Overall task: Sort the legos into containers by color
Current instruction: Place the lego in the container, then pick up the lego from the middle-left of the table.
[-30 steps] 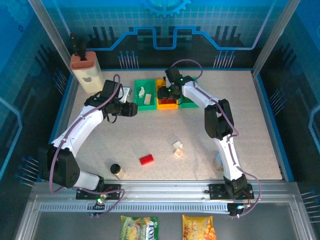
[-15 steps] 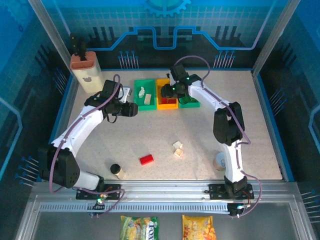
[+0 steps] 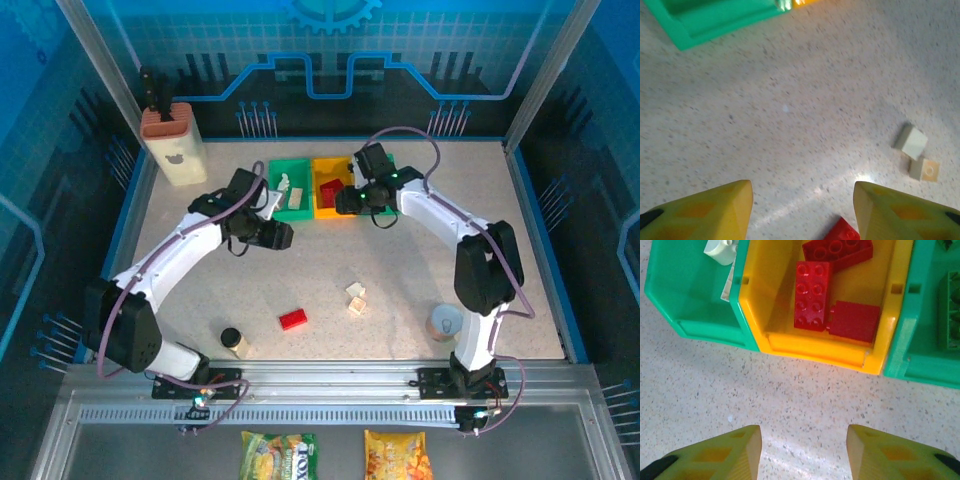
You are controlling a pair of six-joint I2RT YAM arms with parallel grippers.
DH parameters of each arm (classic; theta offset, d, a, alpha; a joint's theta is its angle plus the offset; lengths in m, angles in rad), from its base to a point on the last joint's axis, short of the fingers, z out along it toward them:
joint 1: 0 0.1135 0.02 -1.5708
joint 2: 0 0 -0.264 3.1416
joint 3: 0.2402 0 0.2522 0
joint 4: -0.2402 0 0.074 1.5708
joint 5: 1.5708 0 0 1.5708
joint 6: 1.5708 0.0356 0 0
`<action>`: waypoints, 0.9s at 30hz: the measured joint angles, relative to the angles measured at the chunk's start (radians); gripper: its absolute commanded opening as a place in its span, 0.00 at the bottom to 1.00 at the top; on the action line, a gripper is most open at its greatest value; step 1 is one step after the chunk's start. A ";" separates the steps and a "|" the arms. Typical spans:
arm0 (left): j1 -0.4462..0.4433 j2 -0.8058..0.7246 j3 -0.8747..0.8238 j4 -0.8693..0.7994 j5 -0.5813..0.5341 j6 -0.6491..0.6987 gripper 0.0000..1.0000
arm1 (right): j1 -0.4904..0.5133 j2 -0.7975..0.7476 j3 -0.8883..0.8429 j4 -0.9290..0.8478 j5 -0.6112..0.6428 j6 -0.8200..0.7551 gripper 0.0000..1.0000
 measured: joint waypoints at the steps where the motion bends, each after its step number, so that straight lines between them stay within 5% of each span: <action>1: -0.014 0.000 0.000 -0.009 0.000 -0.012 0.57 | 0.000 -0.014 -0.017 0.006 -0.002 0.001 0.49; 27: -0.285 -0.019 -0.323 0.108 -0.003 -0.296 0.63 | -0.035 -0.146 -0.156 0.026 -0.042 0.003 0.50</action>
